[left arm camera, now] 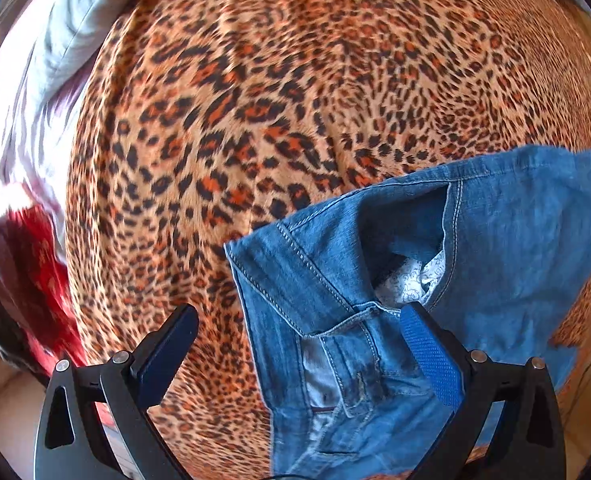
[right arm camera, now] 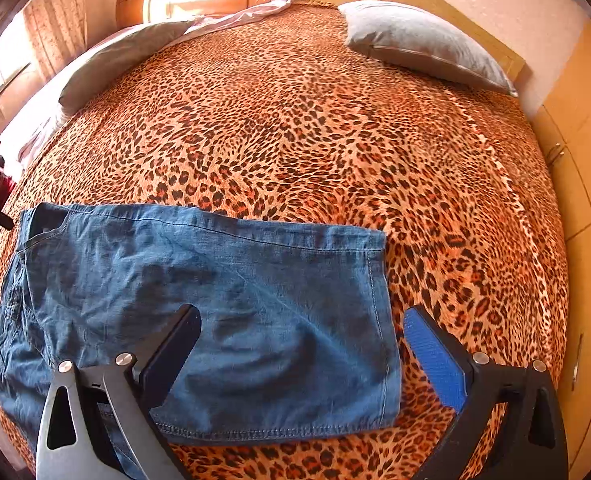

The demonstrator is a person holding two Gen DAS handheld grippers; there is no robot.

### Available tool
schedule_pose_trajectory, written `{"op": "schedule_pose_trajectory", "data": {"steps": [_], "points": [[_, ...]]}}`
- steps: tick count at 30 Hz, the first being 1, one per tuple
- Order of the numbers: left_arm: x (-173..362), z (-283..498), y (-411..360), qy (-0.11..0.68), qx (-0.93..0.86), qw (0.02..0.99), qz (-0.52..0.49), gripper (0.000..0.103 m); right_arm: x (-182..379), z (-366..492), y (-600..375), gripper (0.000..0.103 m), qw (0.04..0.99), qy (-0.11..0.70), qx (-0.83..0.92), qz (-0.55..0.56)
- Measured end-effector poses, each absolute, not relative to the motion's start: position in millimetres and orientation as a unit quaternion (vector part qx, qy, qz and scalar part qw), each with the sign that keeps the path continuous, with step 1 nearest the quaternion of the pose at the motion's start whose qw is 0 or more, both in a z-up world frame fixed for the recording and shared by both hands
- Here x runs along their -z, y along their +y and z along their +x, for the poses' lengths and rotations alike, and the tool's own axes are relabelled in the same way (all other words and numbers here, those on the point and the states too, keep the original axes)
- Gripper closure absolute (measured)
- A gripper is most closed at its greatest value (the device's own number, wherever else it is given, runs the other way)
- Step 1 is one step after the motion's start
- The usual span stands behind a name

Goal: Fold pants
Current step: 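Lower the left tool to the waistband while the right tool reaches a leg hem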

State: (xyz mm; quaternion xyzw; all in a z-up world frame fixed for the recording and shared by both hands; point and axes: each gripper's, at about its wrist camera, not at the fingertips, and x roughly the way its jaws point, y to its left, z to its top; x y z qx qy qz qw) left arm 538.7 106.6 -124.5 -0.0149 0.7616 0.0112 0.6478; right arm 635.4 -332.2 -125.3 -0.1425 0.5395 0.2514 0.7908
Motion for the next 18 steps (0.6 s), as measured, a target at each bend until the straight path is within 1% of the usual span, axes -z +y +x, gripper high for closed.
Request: {"op": "schedule_pose_trajectory", "data": {"steps": [3, 8, 12, 18], "points": [[132.9, 551.4, 94.5, 0.765, 0.043, 0.640, 0.055, 0.001, 135.0, 651.0, -306.5, 0.002, 0.764, 0.538, -0.287, -0.213], [157.1, 566.0, 88.5, 0.770, 0.100, 0.622, 0.099, 0.001, 158.3, 668.9, -257.9, 0.002, 0.695, 0.553, -0.365, -0.279], [178.5, 573.2, 83.7, 0.774, 0.119, 0.611, 0.114, 0.001, 183.9, 680.9, -230.4, 0.002, 0.651, 0.560, -0.390, -0.334], [216.5, 588.1, 82.6, 0.780, 0.124, 0.599, 0.130, 0.001, 227.3, 708.3, -231.6, 0.002, 0.609, 0.611, -0.365, -0.350]]}}
